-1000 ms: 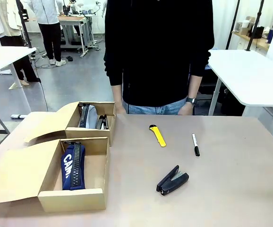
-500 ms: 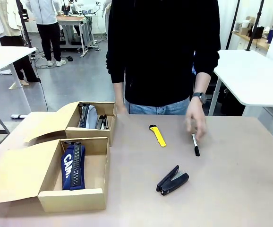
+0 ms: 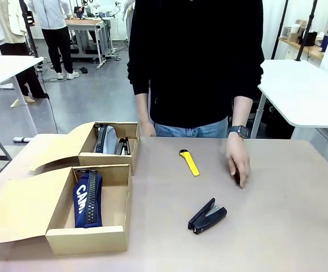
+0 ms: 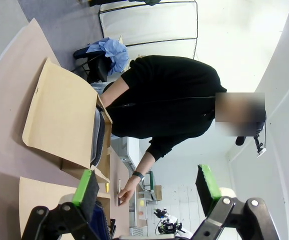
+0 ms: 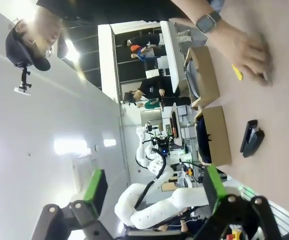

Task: Place items inside the box.
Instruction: Pick up a Pencil pouch or Stapler and place it inside the Mailer Box closest to the robot.

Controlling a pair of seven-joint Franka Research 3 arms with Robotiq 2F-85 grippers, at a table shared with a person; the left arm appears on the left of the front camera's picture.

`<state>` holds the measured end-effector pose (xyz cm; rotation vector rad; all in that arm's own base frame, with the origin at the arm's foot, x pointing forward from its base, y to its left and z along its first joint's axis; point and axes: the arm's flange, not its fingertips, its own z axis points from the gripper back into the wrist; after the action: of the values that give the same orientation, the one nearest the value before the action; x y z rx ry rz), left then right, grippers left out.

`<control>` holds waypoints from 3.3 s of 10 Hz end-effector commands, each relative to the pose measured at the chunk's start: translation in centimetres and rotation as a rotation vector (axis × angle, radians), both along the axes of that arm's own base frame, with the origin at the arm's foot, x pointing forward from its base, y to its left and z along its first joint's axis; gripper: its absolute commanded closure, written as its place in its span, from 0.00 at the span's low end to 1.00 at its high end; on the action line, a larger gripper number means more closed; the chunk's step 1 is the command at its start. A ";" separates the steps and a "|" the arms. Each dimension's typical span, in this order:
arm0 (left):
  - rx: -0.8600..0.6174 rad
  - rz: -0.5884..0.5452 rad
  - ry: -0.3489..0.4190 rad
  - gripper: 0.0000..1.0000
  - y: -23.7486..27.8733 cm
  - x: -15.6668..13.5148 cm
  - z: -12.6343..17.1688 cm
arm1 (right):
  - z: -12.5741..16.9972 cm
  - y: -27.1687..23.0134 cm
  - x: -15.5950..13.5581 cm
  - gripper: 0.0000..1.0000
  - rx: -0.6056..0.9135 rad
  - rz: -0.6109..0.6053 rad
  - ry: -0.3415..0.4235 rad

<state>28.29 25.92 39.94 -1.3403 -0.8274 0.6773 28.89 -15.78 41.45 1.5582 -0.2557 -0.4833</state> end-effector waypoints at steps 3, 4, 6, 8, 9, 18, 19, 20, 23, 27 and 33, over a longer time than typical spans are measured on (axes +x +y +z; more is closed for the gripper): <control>-0.005 0.000 -0.021 0.00 -0.2 -0.1 0.1 | 0.0 -0.1 -0.5 0.00 -0.012 0.010 -0.011; -0.005 0.000 -0.021 0.00 -0.2 -0.1 0.1 | 0.0 -0.1 -0.5 0.00 -0.012 0.010 -0.011; -0.005 0.000 -0.021 0.00 -0.2 -0.1 0.1 | 0.0 -0.1 -0.5 0.00 -0.012 0.010 -0.011; -0.005 0.000 -0.021 0.00 -0.2 -0.1 0.1 | 0.9 3.2 0.9 0.00 -0.226 0.096 -0.141; -0.005 0.000 -0.021 0.00 -0.2 -0.1 0.1 | 1.9 7.7 3.6 0.00 -0.411 0.196 -0.256; -0.005 0.000 -0.021 0.00 -0.2 -0.1 0.1 | 0.7 30.7 6.6 0.00 -0.773 0.733 -0.656; -0.005 0.000 -0.021 0.00 -0.2 -0.1 0.1 | -0.8 30.1 6.0 0.00 -0.769 0.872 -0.633; -0.005 0.000 -0.021 0.00 -0.2 -0.1 0.1 | -1.8 34.6 5.9 0.00 -0.839 1.239 -1.111; -0.005 0.000 -0.021 0.00 -0.2 -0.1 0.1 | -3.0 39.3 6.4 0.00 -1.032 1.331 -1.609; -0.005 0.000 -0.021 0.00 -0.2 -0.1 0.1 | -7.3 43.9 4.1 0.00 -1.254 1.633 -1.624; -0.005 0.000 -0.021 0.00 -0.2 -0.1 0.1 | -10.8 44.9 4.1 0.00 -1.341 1.726 -1.448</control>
<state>28.37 25.89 39.96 -1.3395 -0.8257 0.6755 32.49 28.23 31.12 0.1110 -0.1338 1.8863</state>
